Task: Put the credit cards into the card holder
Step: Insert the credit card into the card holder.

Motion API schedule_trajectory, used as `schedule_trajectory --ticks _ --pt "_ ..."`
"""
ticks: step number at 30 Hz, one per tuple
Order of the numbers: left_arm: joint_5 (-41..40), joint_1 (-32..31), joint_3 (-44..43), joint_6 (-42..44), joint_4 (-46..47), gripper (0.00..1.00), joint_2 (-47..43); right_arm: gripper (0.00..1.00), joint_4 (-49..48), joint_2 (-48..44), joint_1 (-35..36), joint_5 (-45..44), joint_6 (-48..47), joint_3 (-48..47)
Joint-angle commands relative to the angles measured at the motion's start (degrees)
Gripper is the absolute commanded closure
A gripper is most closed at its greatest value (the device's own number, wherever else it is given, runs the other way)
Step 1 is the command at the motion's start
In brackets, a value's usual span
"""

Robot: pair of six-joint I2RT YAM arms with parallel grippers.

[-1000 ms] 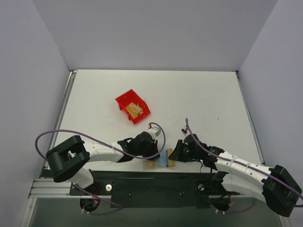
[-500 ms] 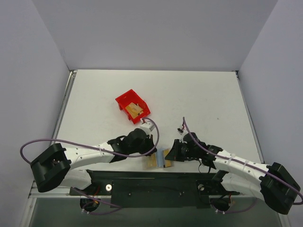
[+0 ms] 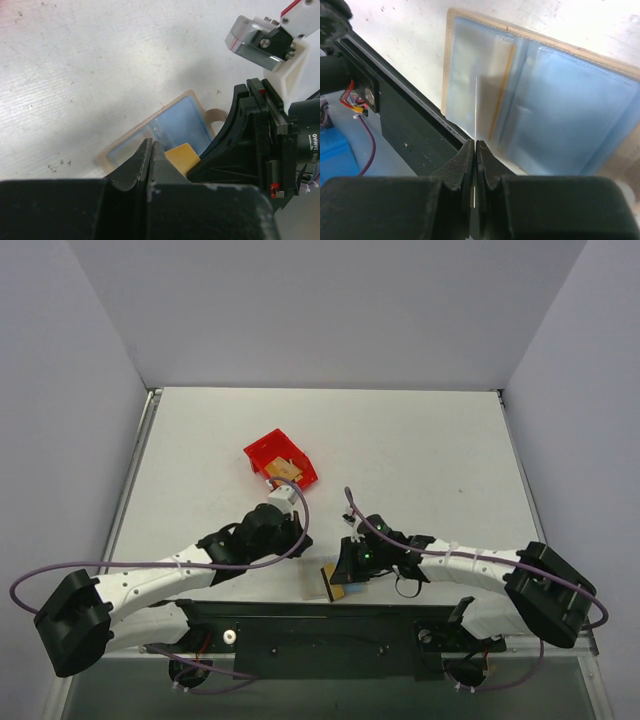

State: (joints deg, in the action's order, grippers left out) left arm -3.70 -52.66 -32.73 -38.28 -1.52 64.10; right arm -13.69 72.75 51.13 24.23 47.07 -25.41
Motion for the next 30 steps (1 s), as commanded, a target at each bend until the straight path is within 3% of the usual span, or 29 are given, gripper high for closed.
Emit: schedule_trajectory --ticks 1,8,15,18,25,30 --pt "-0.8 0.9 0.4 1.0 -2.2 1.00 -2.0 1.00 -1.9 4.3 2.2 1.4 -2.5 -4.3" --pt "0.0 1.1 0.9 1.0 -1.5 1.00 -1.9 1.00 -0.8 4.3 3.4 0.4 -4.4 -6.4" --pt "1.2 1.1 2.1 0.8 -0.2 1.00 0.7 1.00 0.4 -8.3 3.4 -16.3 -5.4 -1.6" --pt "1.2 1.1 2.6 0.6 -0.6 1.00 0.5 1.00 7.9 -8.8 3.2 -20.8 -9.6 -3.8" --pt "0.5 1.1 5.0 -1.0 -3.6 1.00 -1.0 1.00 12.6 -5.9 3.0 -22.9 -11.7 -6.7" --pt "0.4 1.1 6.3 -2.3 -3.9 1.00 -1.2 1.00 8.8 -5.3 1.3 -15.5 -8.6 -4.8"
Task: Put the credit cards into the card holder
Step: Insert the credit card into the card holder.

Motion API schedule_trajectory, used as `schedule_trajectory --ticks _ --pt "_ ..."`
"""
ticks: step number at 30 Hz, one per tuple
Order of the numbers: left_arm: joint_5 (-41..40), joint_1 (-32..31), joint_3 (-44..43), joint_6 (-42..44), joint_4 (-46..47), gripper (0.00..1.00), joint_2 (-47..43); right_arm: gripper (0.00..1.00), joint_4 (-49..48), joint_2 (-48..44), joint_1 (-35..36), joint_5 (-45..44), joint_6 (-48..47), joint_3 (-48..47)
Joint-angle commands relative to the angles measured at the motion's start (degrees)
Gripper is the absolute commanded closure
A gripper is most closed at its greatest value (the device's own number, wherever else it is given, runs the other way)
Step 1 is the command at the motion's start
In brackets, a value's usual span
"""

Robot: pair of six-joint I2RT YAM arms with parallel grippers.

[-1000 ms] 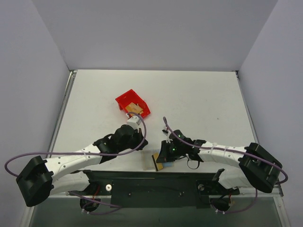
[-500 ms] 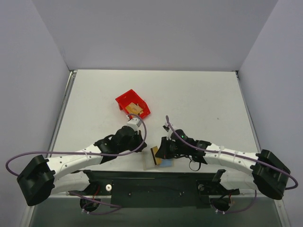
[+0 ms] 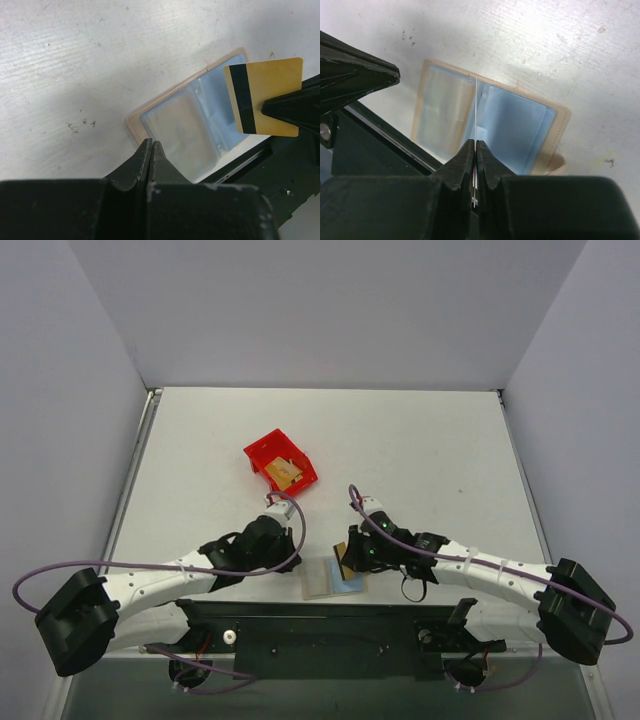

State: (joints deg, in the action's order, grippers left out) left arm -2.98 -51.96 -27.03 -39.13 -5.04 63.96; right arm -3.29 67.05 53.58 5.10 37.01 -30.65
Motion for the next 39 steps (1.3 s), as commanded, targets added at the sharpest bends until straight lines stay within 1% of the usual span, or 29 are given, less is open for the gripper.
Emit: schedule_trajectory --ticks 1,2,5,7,15,18,20,26,39 --pt "-0.4 0.4 0.8 -1.6 -0.2 1.00 -0.8 1.00 -2.3 0.8 -1.3 4.5 2.5 0.8" --pt "-0.2 0.4 1.0 -1.8 0.1 1.00 -0.4 1.00 -4.1 1.1 -1.5 6.7 3.1 1.0" --pt "0.4 0.1 1.7 -2.3 0.8 1.00 0.0 1.00 -7.9 1.0 -1.9 10.0 6.6 3.1" --pt "0.4 -0.1 2.2 -2.5 1.1 1.00 0.3 1.00 -10.8 0.5 -2.3 11.0 8.6 4.8" --pt "2.5 -1.1 3.4 -2.7 4.1 1.00 0.5 1.00 -16.5 -1.0 -6.5 15.7 13.3 10.1" --pt "3.0 -1.5 3.5 -2.6 4.2 1.00 1.5 1.00 -17.9 -1.3 -7.6 16.9 14.2 11.6" --pt "4.5 -1.7 3.6 -2.8 6.5 1.00 2.4 1.00 -18.7 -1.0 -8.4 17.9 14.6 12.1" --pt "4.4 -2.1 4.1 -3.1 7.3 1.00 3.7 1.00 -22.3 0.1 -9.9 21.0 15.6 13.2" --pt "4.6 -2.2 4.7 -3.5 8.6 1.00 6.1 1.00 -24.0 1.9 -11.0 23.3 16.0 13.7"
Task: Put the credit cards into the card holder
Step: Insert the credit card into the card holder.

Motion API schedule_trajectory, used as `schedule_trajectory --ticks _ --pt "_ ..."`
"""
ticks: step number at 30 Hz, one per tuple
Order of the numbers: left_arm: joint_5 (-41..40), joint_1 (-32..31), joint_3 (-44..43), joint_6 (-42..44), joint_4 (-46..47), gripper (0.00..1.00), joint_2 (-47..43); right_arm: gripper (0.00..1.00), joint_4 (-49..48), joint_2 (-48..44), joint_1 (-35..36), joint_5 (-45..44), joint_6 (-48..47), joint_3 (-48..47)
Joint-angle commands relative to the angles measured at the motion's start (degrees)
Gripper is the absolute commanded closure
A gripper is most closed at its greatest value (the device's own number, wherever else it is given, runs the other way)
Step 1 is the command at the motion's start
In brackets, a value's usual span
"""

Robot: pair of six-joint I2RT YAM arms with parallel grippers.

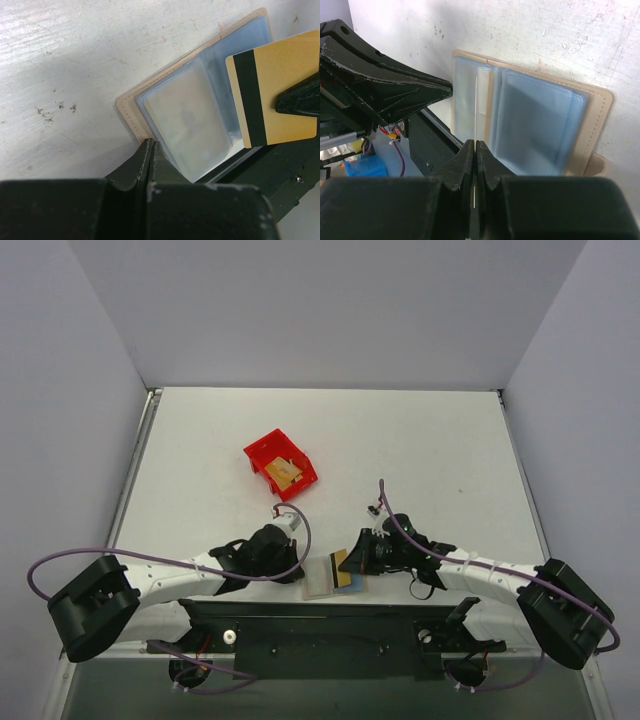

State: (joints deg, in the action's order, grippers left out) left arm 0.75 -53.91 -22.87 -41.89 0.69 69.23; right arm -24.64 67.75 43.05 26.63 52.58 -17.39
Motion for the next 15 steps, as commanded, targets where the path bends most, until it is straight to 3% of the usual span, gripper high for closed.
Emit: schedule_trajectory --ticks 1,15 --pt "0.8 -0.2 0.6 -0.7 3.1 1.00 1.2 1.00 -3.0 1.7 -0.6 1.8 0.4 0.4" --pt "0.8 -0.3 0.8 -0.7 3.4 1.00 2.0 1.00 -4.5 5.2 -0.9 2.5 0.9 1.0"
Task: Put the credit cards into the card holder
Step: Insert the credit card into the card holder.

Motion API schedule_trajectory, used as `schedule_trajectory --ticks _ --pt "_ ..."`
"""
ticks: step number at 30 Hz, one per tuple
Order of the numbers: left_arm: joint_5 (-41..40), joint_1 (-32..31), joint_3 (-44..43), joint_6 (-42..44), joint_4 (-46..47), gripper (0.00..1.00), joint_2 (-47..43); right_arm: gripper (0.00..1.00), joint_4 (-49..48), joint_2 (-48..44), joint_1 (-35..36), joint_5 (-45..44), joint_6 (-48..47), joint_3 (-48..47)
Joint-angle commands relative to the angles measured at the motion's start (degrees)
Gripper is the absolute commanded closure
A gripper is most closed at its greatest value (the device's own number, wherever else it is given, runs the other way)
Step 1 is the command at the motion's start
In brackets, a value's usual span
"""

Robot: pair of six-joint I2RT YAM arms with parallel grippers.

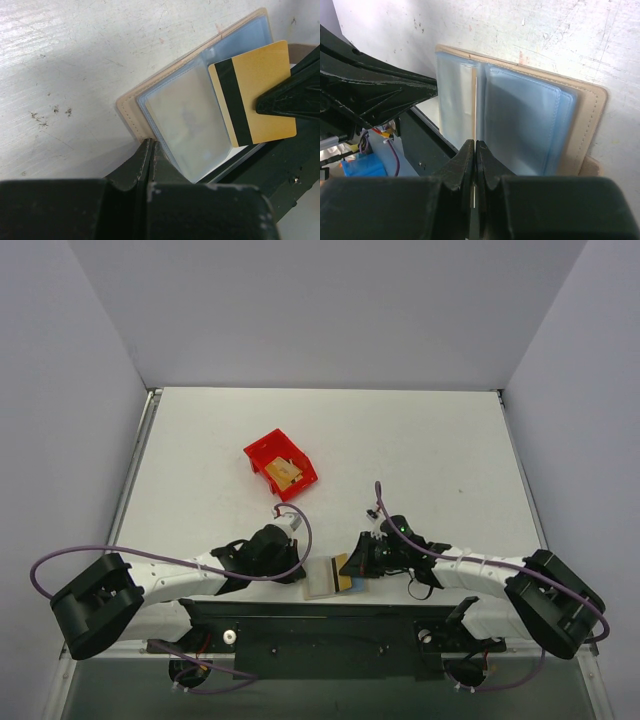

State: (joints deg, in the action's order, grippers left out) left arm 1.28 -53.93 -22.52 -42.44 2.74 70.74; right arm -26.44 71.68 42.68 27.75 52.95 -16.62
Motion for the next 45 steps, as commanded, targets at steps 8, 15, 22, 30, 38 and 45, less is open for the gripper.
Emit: schedule_trajectory --ticks 8,15,22,30,38,45 --pt "0.2 -0.3 0.4 -0.1 1.5 1.00 0.7 1.00 -6.0 4.3 -0.5 3.5 1.5 0.1" --pt "0.2 -0.3 0.0 0.0 1.5 1.00 1.1 1.00 -7.2 5.8 -0.5 4.4 1.5 -0.2" --pt "0.4 -0.3 -0.3 0.2 1.8 1.00 1.6 1.00 -9.4 7.8 -0.6 5.9 2.0 -0.3" --pt "0.5 -0.3 -0.9 0.3 1.8 1.00 2.3 1.00 -12.1 10.1 -0.5 7.9 2.1 -0.8" --pt "0.5 -0.3 -1.3 0.4 1.7 1.00 2.9 1.00 -7.8 8.7 -0.6 6.6 -0.8 -1.6" --pt "0.6 -0.3 -1.3 0.5 1.7 1.00 3.1 1.00 -0.6 5.0 -1.6 3.5 -5.6 -2.6"
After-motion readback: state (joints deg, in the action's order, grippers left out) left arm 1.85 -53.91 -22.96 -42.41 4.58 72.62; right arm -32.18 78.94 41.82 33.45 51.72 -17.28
